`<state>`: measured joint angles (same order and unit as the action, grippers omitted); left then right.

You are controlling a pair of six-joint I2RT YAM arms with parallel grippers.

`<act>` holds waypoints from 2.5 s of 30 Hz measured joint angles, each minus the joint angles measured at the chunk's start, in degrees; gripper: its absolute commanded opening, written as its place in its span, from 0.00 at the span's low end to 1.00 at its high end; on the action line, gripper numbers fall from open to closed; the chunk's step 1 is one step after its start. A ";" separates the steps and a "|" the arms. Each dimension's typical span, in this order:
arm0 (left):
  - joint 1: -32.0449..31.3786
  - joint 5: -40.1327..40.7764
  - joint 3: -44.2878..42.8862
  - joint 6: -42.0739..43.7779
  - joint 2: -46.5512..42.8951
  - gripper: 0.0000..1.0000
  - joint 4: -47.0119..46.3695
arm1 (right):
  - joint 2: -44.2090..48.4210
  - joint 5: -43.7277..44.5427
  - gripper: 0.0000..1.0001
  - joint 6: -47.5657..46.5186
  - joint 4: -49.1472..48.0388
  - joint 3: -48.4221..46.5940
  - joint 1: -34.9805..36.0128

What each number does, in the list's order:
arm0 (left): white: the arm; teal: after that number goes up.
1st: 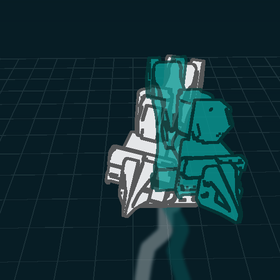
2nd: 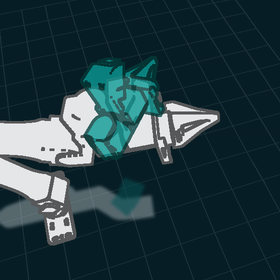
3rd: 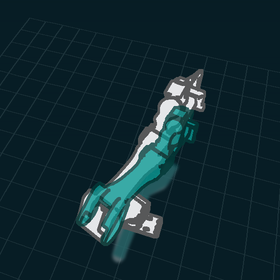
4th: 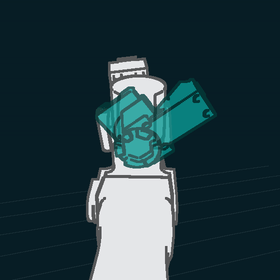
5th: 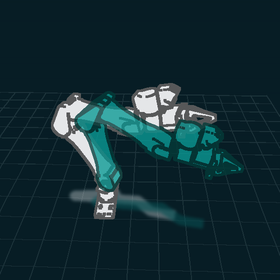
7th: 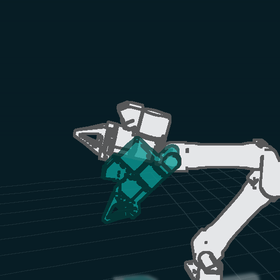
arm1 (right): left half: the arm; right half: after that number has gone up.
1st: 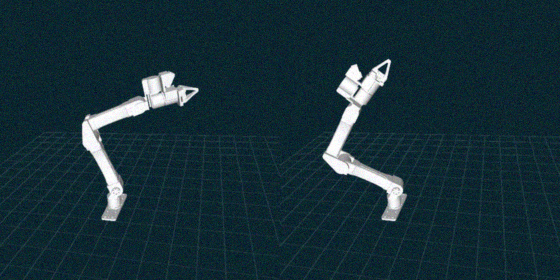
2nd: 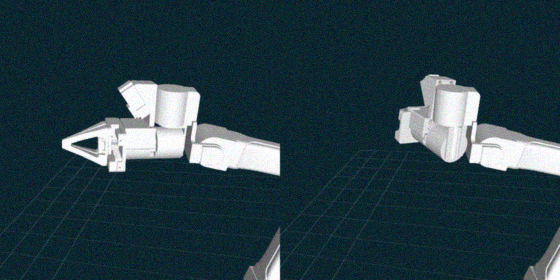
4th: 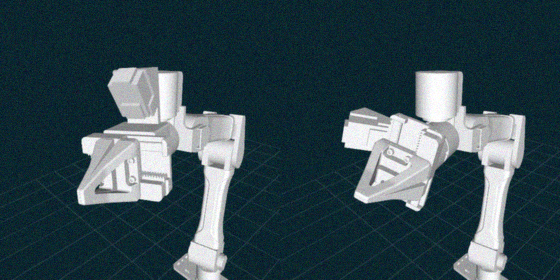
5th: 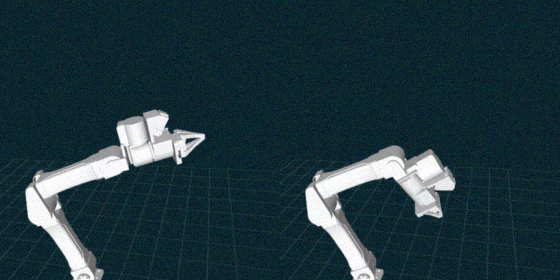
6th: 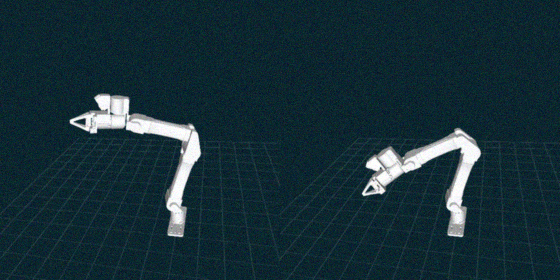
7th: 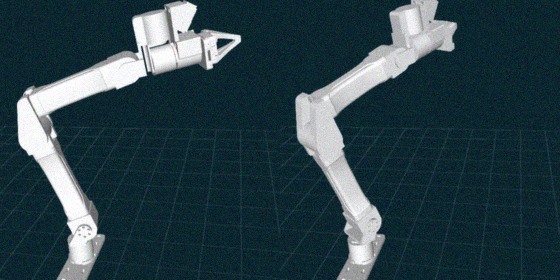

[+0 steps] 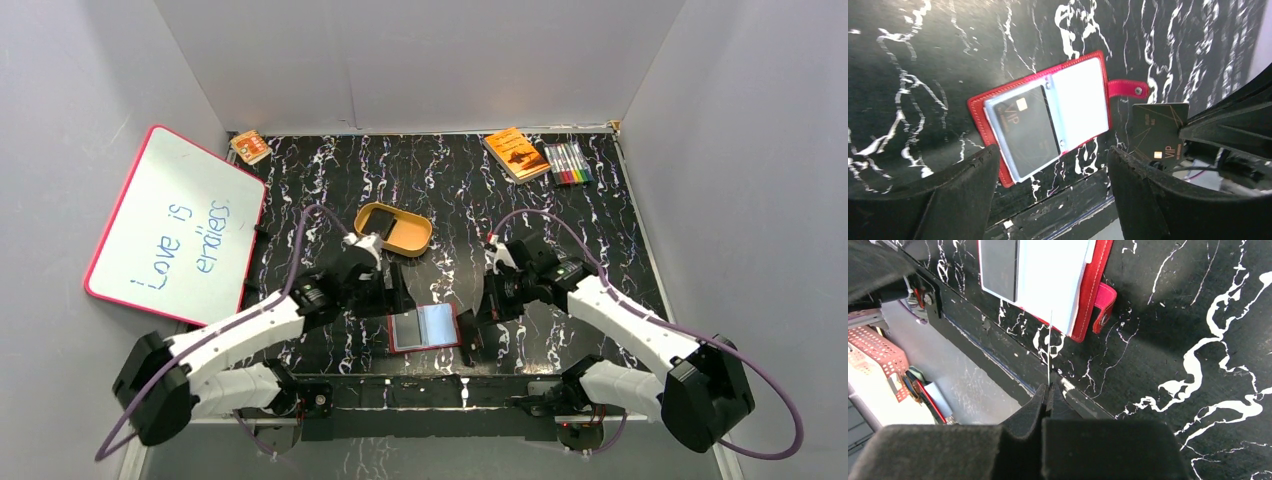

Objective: Put the credit cards into the card holder
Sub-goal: Turn over the card slot in the card holder.

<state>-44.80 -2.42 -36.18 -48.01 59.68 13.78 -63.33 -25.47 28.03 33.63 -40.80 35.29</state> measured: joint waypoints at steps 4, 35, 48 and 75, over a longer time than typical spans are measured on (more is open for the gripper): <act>-5.18 1.53 -3.37 -0.04 8.31 0.75 -1.79 | 1.92 -0.24 0.00 -0.20 -0.87 3.34 -0.02; -11.74 6.73 -15.85 2.19 34.60 0.26 -4.33 | 10.69 1.81 0.00 4.76 -5.33 9.86 -0.02; -11.74 9.42 -14.88 1.49 34.60 0.00 -4.17 | 5.05 -2.71 0.00 4.79 -9.03 9.86 -0.02; -11.74 9.84 -14.08 -0.04 34.03 0.22 -4.76 | -4.63 -6.40 0.00 6.05 -18.01 11.39 -0.02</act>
<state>-56.53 7.42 -50.26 -48.05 93.71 9.02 -67.96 -31.88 34.09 15.62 -29.41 35.27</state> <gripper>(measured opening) 0.029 0.012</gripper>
